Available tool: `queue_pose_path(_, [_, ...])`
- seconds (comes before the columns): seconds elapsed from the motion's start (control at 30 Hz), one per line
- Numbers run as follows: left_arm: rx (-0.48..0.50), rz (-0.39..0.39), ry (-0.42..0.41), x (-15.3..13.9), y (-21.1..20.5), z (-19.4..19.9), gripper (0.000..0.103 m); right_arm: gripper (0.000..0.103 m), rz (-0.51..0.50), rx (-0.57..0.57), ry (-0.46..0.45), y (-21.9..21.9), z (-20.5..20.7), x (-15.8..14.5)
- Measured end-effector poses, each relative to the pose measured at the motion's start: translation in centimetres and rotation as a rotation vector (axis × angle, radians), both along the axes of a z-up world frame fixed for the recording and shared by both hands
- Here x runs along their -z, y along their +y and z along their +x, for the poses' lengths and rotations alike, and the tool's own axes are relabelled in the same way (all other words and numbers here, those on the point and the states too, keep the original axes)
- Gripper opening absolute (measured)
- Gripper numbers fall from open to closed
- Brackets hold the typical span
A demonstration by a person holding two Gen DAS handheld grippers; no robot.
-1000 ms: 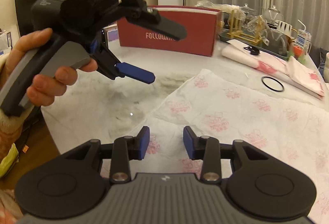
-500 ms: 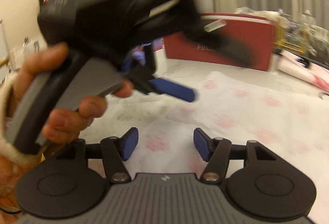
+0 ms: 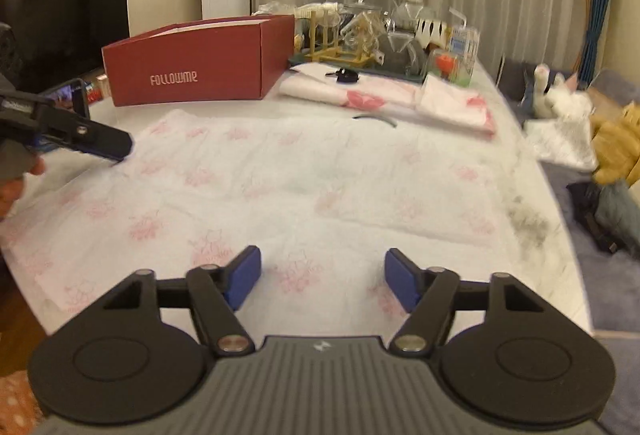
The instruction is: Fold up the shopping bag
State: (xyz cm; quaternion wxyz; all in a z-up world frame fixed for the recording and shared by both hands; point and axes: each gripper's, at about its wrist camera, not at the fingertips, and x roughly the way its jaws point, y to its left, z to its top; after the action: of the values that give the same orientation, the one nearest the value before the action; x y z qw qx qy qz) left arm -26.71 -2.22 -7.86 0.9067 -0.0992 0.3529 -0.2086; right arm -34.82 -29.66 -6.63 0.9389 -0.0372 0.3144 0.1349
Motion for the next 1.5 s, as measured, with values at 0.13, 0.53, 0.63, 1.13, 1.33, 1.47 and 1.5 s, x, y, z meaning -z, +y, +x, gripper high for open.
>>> queue_pose_path(0.13, [-0.021,0.071,0.02,-1.0,0.0,0.3,0.103,0.083,0.008,0.0,-0.02,0.6,-0.4,0.5])
queue_pose_path(0.53, [-0.022,0.224,-0.015,-0.8,-1.2,-1.4,0.103,0.086,0.014,-0.019,-0.023,1.4,1.8,0.8])
queue_pose_path(0.63, [-0.012,0.252,-0.018,-0.9,-1.6,-1.3,0.103,0.083,0.001,0.005,-0.012,0.7,1.5,0.4])
queue_pose_path(1.13, [0.045,0.356,-0.033,-0.4,-3.5,0.9,0.103,0.083,-0.024,-0.039,0.02,-0.3,4.6,-0.7])
queue_pose_path(1.33, [0.057,0.355,-0.041,-0.4,-4.5,2.8,0.103,0.083,0.048,-0.071,0.018,-0.3,7.4,-1.1])
queue_pose_path(1.47, [0.071,0.346,-0.072,-0.1,-4.9,4.3,0.103,0.085,-0.001,-0.078,0.051,0.4,10.0,0.1])
queue_pose_path(1.5, [0.067,0.343,-0.079,0.0,-4.8,4.7,0.103,0.087,-0.014,-0.068,0.051,0.4,10.4,0.2])
